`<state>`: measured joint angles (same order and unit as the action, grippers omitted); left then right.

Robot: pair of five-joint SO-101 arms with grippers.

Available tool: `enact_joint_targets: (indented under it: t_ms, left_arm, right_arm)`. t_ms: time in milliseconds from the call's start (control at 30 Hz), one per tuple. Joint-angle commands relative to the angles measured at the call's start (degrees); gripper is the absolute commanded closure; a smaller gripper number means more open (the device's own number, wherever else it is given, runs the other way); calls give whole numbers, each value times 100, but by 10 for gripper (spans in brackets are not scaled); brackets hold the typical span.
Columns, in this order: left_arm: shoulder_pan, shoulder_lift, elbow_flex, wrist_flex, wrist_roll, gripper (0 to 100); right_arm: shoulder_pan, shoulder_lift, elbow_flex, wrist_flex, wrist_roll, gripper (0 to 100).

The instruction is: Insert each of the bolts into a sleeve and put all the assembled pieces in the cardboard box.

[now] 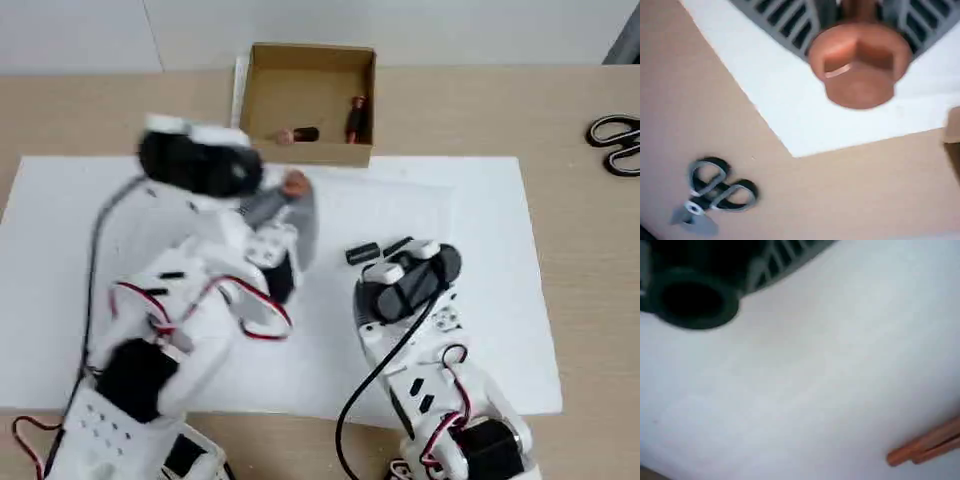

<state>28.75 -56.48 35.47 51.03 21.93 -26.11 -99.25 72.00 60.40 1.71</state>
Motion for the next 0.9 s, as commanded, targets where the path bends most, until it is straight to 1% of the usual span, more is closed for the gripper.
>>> enact_joint_targets:
  t_ms: [0, 167, 333, 433, 467, 633, 867]
  left_arm:
    - [141, -211, 338, -527, 35, 995]
    - [431, -211, 400, -589, 70, 995]
    - [484, -220, 602, -1064, 404, 995]
    - [624, -220, 716, -1134, 422, 995]
    - [668, -220, 743, -1143, 422, 995]
    - [668, -220, 840, -1152, 422, 995]
    - [651, -220, 848, -1213, 431, 995]
  right_arm:
    - [-57, -189, 18, -136, -62, 995]
    - [-171, -286, 105, -145, -62, 995]
    - [-303, -286, 105, -303, -62, 995]
    - [-400, -277, 105, -303, -70, 995]
    - [-435, -268, 105, -303, -105, 995]
    - [-444, -277, 105, -303, -826, 995]
    - [-505, -268, 105, -303, -897, 995]
